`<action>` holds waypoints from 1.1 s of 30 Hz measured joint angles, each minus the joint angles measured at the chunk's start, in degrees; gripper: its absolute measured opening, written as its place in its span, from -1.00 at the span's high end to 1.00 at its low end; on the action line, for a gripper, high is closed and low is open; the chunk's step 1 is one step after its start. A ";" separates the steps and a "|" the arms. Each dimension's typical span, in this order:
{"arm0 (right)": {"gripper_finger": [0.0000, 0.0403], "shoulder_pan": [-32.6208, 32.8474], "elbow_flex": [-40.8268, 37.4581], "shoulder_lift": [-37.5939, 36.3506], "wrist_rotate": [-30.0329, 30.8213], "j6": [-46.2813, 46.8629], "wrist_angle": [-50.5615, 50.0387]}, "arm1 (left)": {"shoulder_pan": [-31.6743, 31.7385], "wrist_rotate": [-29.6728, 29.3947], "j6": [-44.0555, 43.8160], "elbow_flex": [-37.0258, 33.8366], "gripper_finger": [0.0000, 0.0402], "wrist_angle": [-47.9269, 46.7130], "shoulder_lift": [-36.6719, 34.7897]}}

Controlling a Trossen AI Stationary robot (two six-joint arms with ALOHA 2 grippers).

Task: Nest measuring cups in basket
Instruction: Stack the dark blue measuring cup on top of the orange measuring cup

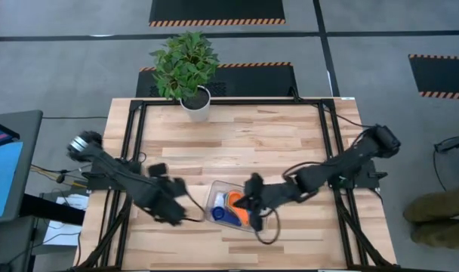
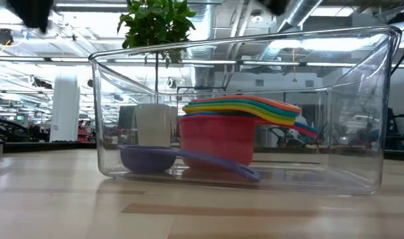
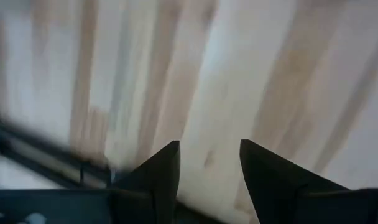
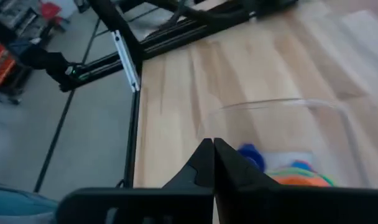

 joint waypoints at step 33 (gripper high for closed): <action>0.94 -4.52 41.99 34.59 -13.24 5.02 -42.30 | -2.31 -12.05 -14.71 -30.22 0.22 29.54 -23.74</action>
